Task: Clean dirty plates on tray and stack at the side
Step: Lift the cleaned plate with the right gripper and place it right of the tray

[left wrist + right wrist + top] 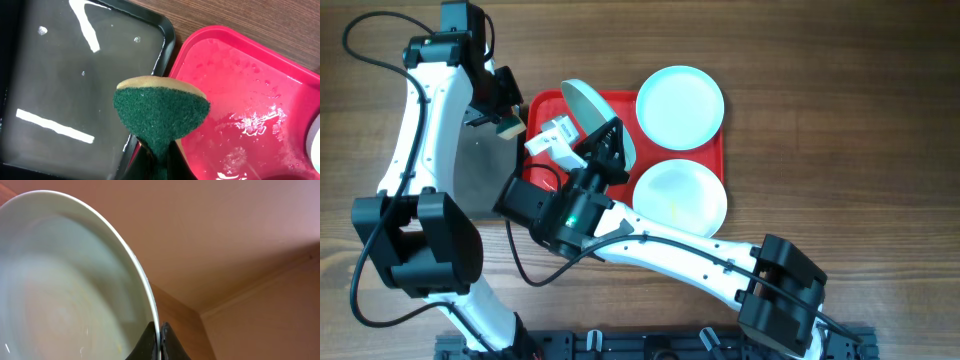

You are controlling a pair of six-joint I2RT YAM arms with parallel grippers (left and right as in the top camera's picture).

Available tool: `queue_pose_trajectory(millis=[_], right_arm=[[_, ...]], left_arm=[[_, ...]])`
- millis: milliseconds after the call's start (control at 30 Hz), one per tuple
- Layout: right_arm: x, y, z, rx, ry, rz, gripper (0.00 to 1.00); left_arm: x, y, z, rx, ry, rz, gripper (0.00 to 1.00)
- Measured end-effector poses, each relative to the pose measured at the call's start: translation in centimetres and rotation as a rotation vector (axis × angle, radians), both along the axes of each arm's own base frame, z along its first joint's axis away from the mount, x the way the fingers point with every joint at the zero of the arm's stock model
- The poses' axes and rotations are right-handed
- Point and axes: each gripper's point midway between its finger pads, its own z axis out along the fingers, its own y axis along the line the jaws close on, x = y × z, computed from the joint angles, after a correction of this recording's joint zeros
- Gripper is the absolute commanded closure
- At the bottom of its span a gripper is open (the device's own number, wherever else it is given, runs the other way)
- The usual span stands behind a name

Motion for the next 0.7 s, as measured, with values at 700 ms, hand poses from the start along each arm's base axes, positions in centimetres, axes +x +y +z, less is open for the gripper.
queue_pose_trajectory(millis=[700], right_arm=[[0.4,-2.6,-6.5,0.492,0.675,0.097,0.96]], left_arm=[[0.0,-0.1,0.0,-0.004,0.000,-0.001,0.96]])
